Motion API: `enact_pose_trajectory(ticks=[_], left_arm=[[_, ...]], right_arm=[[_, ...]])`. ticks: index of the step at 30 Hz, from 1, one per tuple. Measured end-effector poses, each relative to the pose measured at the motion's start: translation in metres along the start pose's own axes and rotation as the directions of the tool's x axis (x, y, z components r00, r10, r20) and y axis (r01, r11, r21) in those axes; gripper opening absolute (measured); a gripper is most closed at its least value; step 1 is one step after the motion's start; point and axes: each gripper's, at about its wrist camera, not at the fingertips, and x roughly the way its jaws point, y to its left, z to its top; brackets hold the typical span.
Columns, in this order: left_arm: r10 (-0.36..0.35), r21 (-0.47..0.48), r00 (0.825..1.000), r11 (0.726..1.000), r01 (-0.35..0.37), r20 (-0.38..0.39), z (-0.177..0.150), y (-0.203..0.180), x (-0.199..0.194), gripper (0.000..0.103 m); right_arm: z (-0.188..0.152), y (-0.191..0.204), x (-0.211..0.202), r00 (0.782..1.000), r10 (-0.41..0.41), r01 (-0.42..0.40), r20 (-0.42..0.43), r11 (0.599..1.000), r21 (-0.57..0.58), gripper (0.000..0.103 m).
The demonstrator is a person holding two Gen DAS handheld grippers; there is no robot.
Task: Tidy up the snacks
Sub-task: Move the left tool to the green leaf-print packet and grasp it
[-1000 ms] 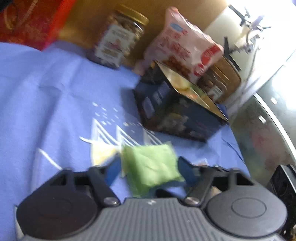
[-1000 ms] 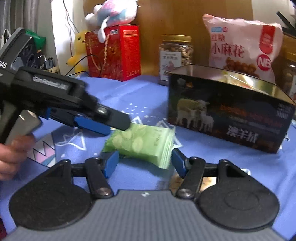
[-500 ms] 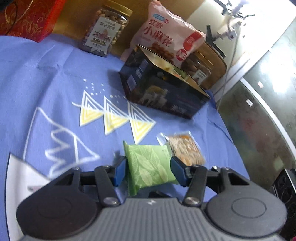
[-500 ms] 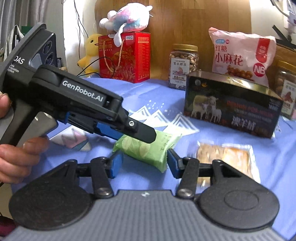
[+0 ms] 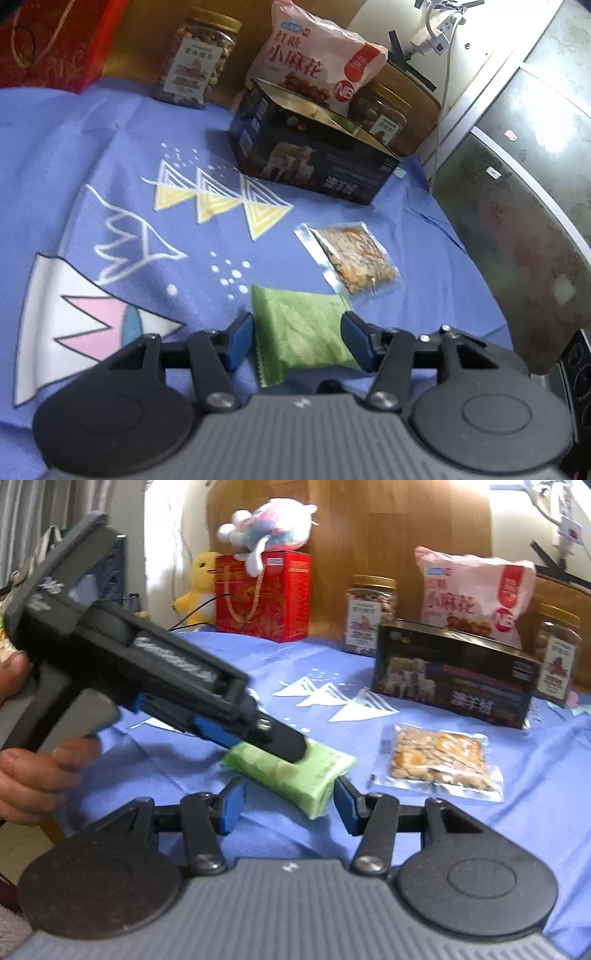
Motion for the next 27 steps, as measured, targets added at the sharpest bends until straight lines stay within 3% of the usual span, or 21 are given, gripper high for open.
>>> enact_pose_trajectory(ticks=[6,11,21,26,27], left_arm=[[0.038,0.027,0.999,0.999,-0.039,0.026,0.003,-0.006,-0.006,0.061],[0.019,0.066,1.000,0.998,-0.020,0.018,0.006,-0.014,0.001,0.069],[0.037,0.072,0.999,0.997,-0.037,-0.007,0.001,-0.015,0.012,0.069],[0.065,0.099,0.998,0.993,-0.067,0.014,-0.009,-0.016,0.007,0.069],[0.070,0.108,0.997,0.992,-0.072,0.019,-0.010,-0.016,0.006,0.069]], right_arm=[[-0.005,-0.014,0.000,1.000,-0.020,0.020,-0.003,0.997,0.075,0.056],[-0.007,-0.015,0.003,1.000,-0.014,0.016,-0.018,0.995,0.095,0.057],[-0.016,-0.014,0.000,0.999,-0.043,0.040,0.017,0.991,0.125,0.065],[-0.019,-0.006,0.002,0.998,-0.065,0.062,0.022,0.992,0.111,0.095],[-0.021,-0.003,0.003,0.997,-0.077,0.074,0.025,0.992,0.097,0.096]])
